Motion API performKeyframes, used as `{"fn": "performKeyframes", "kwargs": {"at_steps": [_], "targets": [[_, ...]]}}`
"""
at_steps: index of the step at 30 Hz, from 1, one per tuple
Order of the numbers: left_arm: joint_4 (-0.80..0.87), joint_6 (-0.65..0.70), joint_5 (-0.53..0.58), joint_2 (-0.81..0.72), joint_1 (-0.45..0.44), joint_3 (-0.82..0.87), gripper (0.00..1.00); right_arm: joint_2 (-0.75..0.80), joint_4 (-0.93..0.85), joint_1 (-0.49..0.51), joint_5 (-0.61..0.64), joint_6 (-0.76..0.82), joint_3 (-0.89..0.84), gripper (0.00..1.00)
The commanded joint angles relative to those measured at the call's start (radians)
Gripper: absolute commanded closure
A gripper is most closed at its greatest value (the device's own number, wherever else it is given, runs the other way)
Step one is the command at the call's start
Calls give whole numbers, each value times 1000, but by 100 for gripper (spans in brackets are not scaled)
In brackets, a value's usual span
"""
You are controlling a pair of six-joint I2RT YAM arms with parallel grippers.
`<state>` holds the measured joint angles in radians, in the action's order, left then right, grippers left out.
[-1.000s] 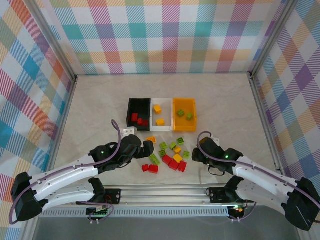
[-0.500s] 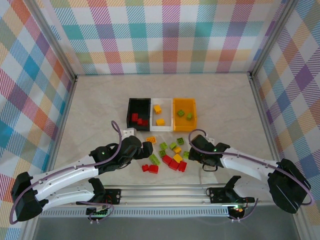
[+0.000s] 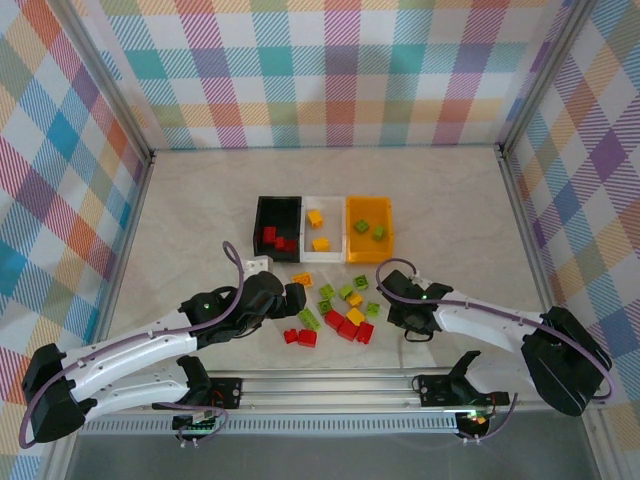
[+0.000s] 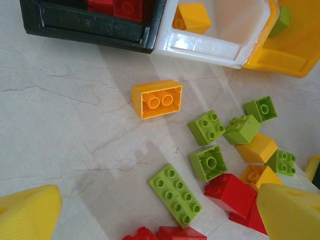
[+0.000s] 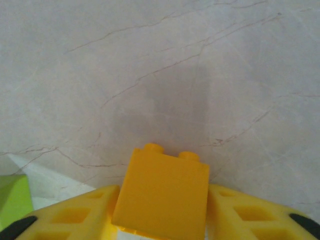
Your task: Sort the legos into containers by color
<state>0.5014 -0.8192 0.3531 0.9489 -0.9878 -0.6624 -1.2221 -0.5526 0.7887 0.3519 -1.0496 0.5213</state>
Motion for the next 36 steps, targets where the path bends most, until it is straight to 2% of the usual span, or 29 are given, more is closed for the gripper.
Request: {"fn": "performKeyframes", "kwargs": {"at_steps": [1, 4, 8, 12, 15, 22, 29, 31, 34, 36], "targets": [[10, 1, 15, 12, -10, 3, 0, 10, 33, -3, -18, 13, 15, 61], [21, -1, 26, 15, -11, -8, 0, 47, 27, -3, -7, 66, 24, 66], [45, 4, 52, 0, -11, -12, 0, 157, 48, -3, -16, 200, 38, 68], [90, 23, 95, -6, -11, -29, 0, 206, 133, -2, -106, 356, 87, 67], [100, 25, 95, -14, -11, -25, 0, 112, 196, -2, -154, 428, 184, 67], [103, 42, 55, -9, -11, -4, 0, -264, 255, -8, -211, 540, 529, 66], [103, 50, 43, 3, -11, 5, 0, -559, 211, -61, -221, 536, 821, 65], [102, 51, 38, 12, -11, 4, 0, -622, 193, -73, -220, 530, 891, 60], [97, 55, 35, 29, -11, 4, 0, -685, 157, -87, -233, 533, 984, 39], [94, 58, 32, 42, -11, 1, 0, -698, 134, -91, -231, 546, 1033, 33]]}}
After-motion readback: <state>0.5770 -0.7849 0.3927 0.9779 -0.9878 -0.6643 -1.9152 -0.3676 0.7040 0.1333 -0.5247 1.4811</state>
